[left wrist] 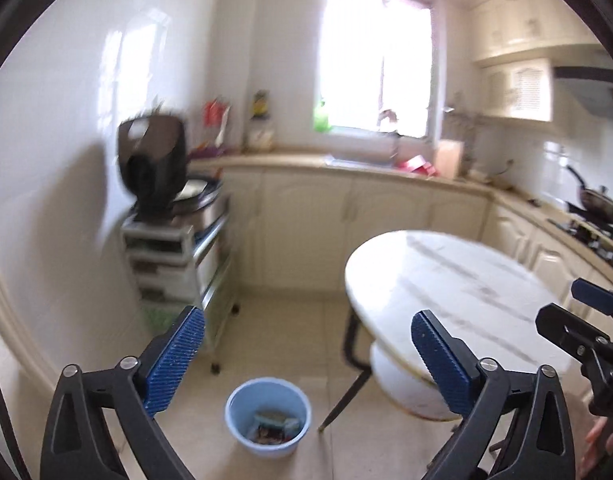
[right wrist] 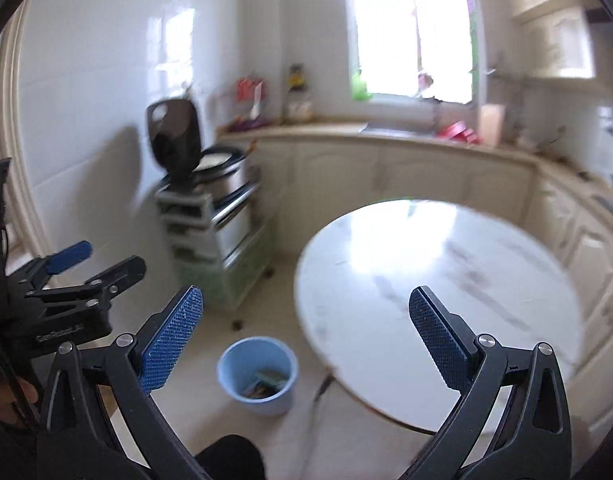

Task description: Collect trash

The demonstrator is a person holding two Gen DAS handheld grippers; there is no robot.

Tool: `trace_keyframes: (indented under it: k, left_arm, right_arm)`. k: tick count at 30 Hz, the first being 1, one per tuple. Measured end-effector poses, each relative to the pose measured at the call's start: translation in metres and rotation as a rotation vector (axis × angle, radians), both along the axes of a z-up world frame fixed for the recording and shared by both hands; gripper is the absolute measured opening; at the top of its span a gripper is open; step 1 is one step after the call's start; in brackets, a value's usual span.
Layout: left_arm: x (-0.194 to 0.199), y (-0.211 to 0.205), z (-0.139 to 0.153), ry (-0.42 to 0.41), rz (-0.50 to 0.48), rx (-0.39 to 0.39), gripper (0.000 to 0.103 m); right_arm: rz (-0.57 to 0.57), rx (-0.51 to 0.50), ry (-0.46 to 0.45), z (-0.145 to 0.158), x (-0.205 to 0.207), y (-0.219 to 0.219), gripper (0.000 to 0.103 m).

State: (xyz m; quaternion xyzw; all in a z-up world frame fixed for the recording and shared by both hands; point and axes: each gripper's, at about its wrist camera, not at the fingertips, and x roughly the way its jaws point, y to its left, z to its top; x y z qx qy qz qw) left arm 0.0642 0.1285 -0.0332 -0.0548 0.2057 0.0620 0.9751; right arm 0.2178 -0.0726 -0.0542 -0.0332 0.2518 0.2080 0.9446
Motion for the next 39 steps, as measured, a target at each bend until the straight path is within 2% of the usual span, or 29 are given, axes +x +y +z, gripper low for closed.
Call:
trace_keyframes:
  k: [3, 8, 14, 18, 29, 39]
  left_arm:
    - [-0.036, -0.033, 0.027, -0.077, -0.056, 0.042, 0.102]
    - [-0.105, -0.063, 0.063, -0.177, -0.103, 0.095, 0.102]
    - [-0.181, -0.072, 0.072, -0.281, -0.138, 0.105, 0.102]
    - [-0.21, -0.073, 0.063, -0.317, -0.152, 0.096, 0.102]
    - [-0.233, -0.062, 0.048, -0.374, -0.17, 0.098, 0.102]
    - [-0.226, -0.057, 0.036, -0.393, -0.159, 0.107, 0.102]
  right_arm:
    - [-0.048, 0.014, -0.052, 0.025, -0.024, -0.025, 0.103]
    - [-0.112, 0.059, -0.154, 0.07, -0.067, -0.059, 0.103]
    - [-0.151, 0.064, -0.261, 0.107, -0.108, -0.081, 0.103]
    - [-0.184, 0.057, -0.309, 0.125, -0.131, -0.09, 0.103]
    - [-0.236, 0.031, -0.374, 0.145, -0.16, -0.097, 0.103]
    - [-0.249, 0.031, -0.384, 0.144, -0.165, -0.098, 0.103]
